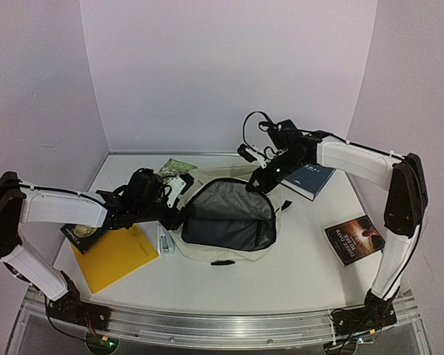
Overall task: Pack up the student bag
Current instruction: Unzip the student bag at the center of the board.
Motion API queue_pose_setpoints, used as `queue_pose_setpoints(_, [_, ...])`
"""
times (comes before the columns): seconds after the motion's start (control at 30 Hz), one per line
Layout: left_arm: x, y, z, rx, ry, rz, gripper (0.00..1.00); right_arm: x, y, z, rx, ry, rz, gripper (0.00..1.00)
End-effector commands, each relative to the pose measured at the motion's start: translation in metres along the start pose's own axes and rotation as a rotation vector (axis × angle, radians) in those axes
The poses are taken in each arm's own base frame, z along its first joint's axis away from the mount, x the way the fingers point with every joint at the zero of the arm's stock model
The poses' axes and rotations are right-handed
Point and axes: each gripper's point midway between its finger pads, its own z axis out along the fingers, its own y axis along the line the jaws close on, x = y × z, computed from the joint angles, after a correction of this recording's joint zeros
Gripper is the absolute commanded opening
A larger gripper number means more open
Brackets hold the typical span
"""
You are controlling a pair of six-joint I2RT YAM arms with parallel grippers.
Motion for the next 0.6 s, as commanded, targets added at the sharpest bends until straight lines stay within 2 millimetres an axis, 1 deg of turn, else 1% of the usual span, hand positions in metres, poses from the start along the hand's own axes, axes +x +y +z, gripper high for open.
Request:
queue_pose_setpoints(0.0, [-0.037,0.045,-0.009,-0.16,-0.129,-0.089,0.55,-0.047,-0.002,-0.056,0.079,-0.173,-0.034,0.0])
queue_pose_setpoints(0.07, [-0.046,0.058,-0.008,-0.179,-0.153,-0.114,0.37,-0.049,-0.006,-0.062,0.104,-0.184,-0.034,0.0])
queue_pose_setpoints(0.13, [-0.053,0.071,-0.007,-0.186,-0.173,-0.137,0.22,-0.05,-0.013,-0.065,0.135,-0.187,-0.033,0.0])
queue_pose_setpoints(0.23, [-0.066,0.087,-0.001,-0.174,-0.197,-0.156,0.04,-0.05,-0.029,-0.062,0.182,-0.18,-0.021,0.0])
queue_pose_setpoints(0.27, [-0.069,0.093,0.003,-0.169,-0.201,-0.163,0.01,-0.05,-0.036,-0.06,0.201,-0.179,-0.014,0.0])
queue_pose_setpoints(0.3, [-0.071,0.098,0.007,-0.163,-0.203,-0.174,0.0,-0.051,-0.044,-0.057,0.22,-0.176,-0.006,0.0])
queue_pose_setpoints(0.37, [-0.076,0.111,0.016,-0.135,-0.211,-0.203,0.0,-0.048,-0.066,-0.045,0.276,-0.161,0.02,0.0])
queue_pose_setpoints(0.43, [-0.073,0.122,0.032,-0.119,-0.193,-0.238,0.0,-0.041,-0.09,-0.03,0.329,-0.129,0.056,0.0])
queue_pose_setpoints(0.47, [-0.075,0.129,0.037,-0.114,-0.194,-0.247,0.0,-0.035,-0.103,-0.019,0.35,-0.107,0.08,0.0])
queue_pose_setpoints(0.53, [-0.068,0.139,0.051,-0.123,-0.166,-0.267,0.0,-0.019,-0.124,0.003,0.393,-0.055,0.116,0.0])
queue_pose_setpoints(0.57, [-0.065,0.142,0.056,-0.119,-0.155,-0.285,0.01,-0.007,-0.133,0.02,0.412,-0.015,0.13,0.0])
